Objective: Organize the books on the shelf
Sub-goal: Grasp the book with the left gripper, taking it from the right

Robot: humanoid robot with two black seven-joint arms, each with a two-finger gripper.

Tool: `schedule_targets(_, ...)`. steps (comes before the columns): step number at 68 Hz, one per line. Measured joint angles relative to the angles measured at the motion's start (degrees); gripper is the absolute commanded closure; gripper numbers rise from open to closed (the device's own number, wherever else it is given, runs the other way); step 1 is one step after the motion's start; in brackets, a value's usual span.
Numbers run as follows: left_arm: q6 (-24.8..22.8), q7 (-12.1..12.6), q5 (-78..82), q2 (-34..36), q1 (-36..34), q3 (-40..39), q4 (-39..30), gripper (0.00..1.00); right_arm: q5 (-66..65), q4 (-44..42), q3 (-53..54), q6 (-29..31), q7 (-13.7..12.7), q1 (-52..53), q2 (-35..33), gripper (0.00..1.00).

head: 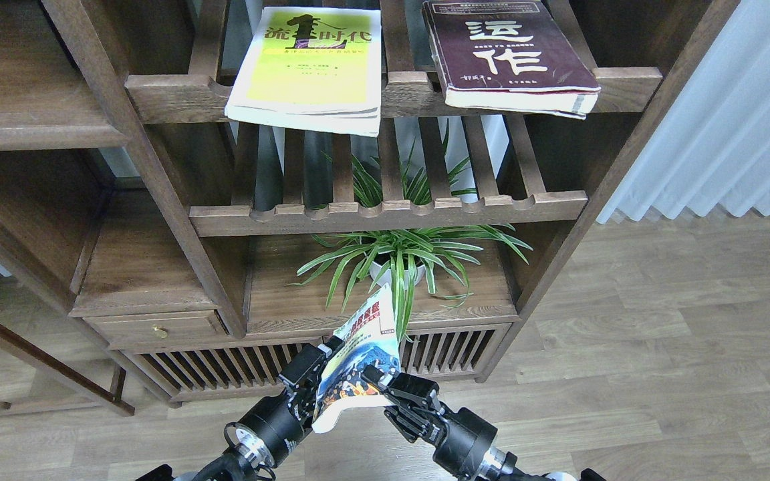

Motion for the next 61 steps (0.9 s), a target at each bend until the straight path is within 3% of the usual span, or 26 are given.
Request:
schedule_targets(25,0.0,-2.0,0.0,0.0,0.6,-2.7,-1.0,0.00,6.9,-0.5,-1.6,0.0,0.1,0.2,0.0,0.97)
schedule_targets(46,0.0,-2.0,0.1,0.0,-1.0,-5.1,-1.0,0.02,7.1,-2.8,-5.1,0.1,0.1,-0.4,0.0,0.97)
schedule_targets(55,0.0,-1.6,0.7,0.1,-1.0,-3.6,-0.7,0.17,6.4,-3.6,-5.5,0.1,0.1,-0.4,0.0,0.97)
schedule_targets(61,0.0,-1.5,0.9,0.1,-1.2,-2.6,-0.5,0.37,5.7,-3.7,-5.5,0.1,0.1,-0.4,0.0,0.97)
